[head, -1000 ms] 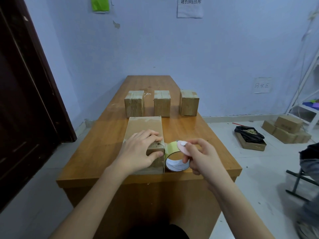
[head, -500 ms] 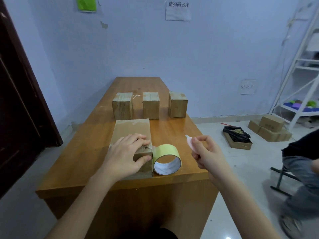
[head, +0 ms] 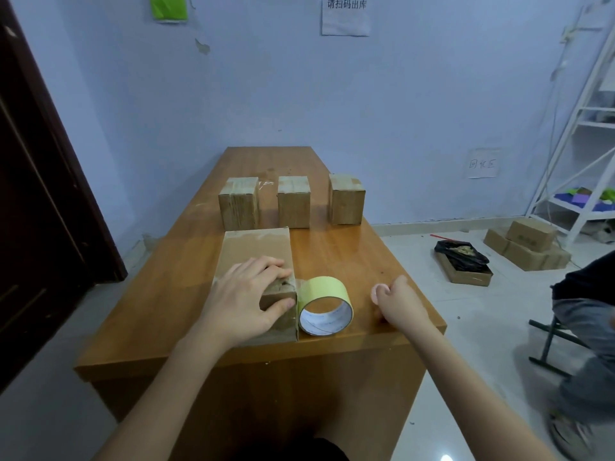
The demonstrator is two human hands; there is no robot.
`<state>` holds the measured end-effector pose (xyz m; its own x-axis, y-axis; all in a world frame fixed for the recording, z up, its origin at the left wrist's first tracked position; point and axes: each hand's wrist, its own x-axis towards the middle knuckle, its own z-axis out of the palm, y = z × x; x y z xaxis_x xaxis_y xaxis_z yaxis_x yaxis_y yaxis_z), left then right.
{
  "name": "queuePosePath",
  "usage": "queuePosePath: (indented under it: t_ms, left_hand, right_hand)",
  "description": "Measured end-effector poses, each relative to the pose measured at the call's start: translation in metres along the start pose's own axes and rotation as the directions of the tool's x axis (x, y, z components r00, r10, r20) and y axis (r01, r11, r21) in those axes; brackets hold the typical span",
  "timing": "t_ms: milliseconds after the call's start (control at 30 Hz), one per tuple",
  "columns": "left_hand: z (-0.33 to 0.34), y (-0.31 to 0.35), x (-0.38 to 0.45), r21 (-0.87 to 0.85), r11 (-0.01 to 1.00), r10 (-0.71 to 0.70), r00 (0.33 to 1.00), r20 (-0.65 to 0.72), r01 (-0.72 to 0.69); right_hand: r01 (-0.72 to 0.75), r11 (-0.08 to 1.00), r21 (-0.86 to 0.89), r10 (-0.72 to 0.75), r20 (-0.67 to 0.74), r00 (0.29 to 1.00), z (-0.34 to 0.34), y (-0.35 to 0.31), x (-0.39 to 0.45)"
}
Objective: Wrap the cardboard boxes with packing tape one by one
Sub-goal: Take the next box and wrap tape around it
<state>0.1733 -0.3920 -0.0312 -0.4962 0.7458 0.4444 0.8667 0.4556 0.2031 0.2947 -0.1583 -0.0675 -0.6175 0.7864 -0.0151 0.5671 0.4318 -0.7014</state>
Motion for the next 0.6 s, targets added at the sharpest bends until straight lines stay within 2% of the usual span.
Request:
queuePosePath:
  t_ms: [133,267,333,400,467,533,600]
  left_hand:
    - [-0.001,0.001,0.0,-0.003,1.0,0.004,1.0,0.003,-0.004]
    - [-0.001,0.001,-0.001,-0.01,1.0,0.004,1.0,-0.011,-0.004]
    - [-0.001,0.001,-0.002,-0.017,1.0,0.01,1.0,-0.018,-0.01]
    - [-0.001,0.002,-0.002,-0.016,1.0,0.018,0.999,-0.026,-0.018]
    - [-0.001,0.002,-0.001,-0.012,1.0,0.021,0.999,-0.035,-0.022]
    - [-0.001,0.002,-0.001,-0.004,1.0,0.025,0.999,-0.029,-0.025]
    - [-0.001,0.002,-0.001,-0.003,1.0,0.024,0.999,-0.03,-0.024]
  right_hand:
    - [0.054,0.904,-0.424,-0.076,-0.037,0.996,0.002,0.003,0.006]
    - [0.018,0.817,-0.577,-0.077,-0.077,0.994,0.001,0.001,0.01]
    - [0.056,0.754,-0.655,-0.196,-0.143,0.97,-0.004,-0.008,0.01]
    - [0.207,0.763,-0.612,-0.386,-0.174,0.906,-0.009,-0.027,0.007]
    - [0.445,0.787,-0.428,-0.524,-0.082,0.848,-0.011,-0.054,0.001]
    - [0.619,0.752,-0.227,-0.603,0.142,0.785,-0.01,-0.08,-0.006]
    - [0.675,0.725,-0.136,-0.584,0.398,0.708,-0.006,-0.1,-0.009]
